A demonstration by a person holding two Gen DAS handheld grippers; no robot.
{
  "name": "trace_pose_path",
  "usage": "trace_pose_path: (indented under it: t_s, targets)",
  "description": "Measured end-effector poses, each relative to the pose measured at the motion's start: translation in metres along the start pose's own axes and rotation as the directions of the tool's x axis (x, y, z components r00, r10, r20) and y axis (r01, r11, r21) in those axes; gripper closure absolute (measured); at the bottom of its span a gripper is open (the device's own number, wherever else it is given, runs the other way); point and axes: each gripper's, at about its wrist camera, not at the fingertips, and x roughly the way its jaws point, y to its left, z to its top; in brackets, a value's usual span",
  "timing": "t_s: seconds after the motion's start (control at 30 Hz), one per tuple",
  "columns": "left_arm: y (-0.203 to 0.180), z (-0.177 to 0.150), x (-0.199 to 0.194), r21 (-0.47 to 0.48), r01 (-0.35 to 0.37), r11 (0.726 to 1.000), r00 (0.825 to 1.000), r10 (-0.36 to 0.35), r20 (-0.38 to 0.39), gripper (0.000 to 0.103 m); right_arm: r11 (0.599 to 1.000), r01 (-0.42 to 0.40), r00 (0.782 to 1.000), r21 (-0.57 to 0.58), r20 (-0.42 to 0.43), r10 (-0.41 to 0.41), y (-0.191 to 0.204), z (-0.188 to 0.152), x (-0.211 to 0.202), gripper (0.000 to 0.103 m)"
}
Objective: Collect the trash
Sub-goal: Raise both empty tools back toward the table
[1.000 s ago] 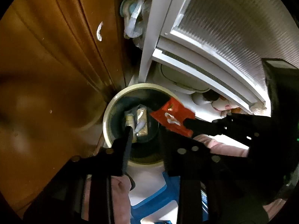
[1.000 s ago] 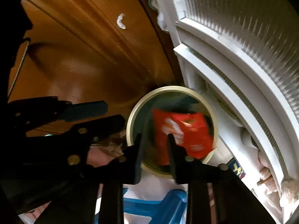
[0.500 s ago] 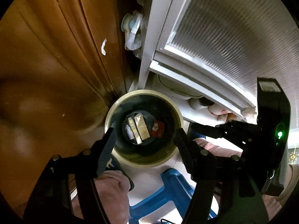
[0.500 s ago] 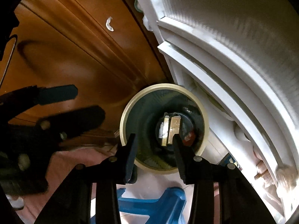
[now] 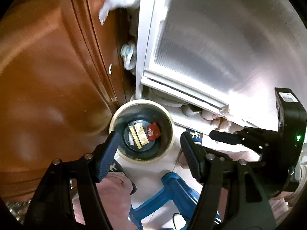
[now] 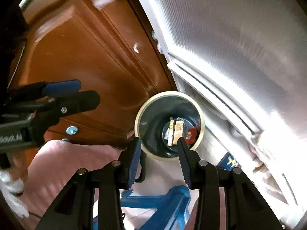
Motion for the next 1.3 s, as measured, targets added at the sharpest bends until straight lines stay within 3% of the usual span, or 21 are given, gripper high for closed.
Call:
trace_pose_path:
  t_s: [0.33, 0.53, 0.73, 0.93, 1.2, 1.3]
  targets:
    - [-0.009, -0.012, -0.099, 0.019, 0.013, 1.000, 0.993, -0.016, 0.120, 0.040, 0.998, 0.046, 0.993, -0.037, 0.112, -0.041, 0.024, -0.015, -0.102, 0.064]
    - [-0.011, -0.011, -0.150, 0.016, 0.023, 1.000, 0.982, -0.026, 0.186, 0.040, 0.991, 0.092, 0.975, -0.098, 0.213, -0.069, 0.048, -0.009, -0.166, 0.064]
    - [-0.017, 0.003, -0.200, 0.032, 0.020, 0.999, 0.963, -0.028, 0.269, 0.039, 0.986, 0.112, 0.938, -0.123, 0.341, -0.064, 0.066, 0.012, -0.238, 0.063]
    - [-0.025, 0.027, -0.247, 0.072, -0.012, 0.997, 0.934, -0.015, 0.356, 0.036, 0.986, 0.109, 0.896, -0.124, 0.441, -0.044, 0.076, 0.040, -0.301, 0.051]
    - [-0.031, 0.074, -0.295, 0.123, -0.105, 0.987, 0.905, 0.044, 0.423, 0.035, 0.986, 0.140, 0.860, -0.094, 0.504, -0.074, 0.072, 0.094, -0.358, 0.050]
    - [-0.029, 0.100, -0.306, 0.131, -0.110, 0.985, 0.903, 0.045, 0.427, 0.035, 0.984, 0.160, 0.847, -0.079, 0.524, -0.095, 0.063, 0.117, -0.374, 0.048]
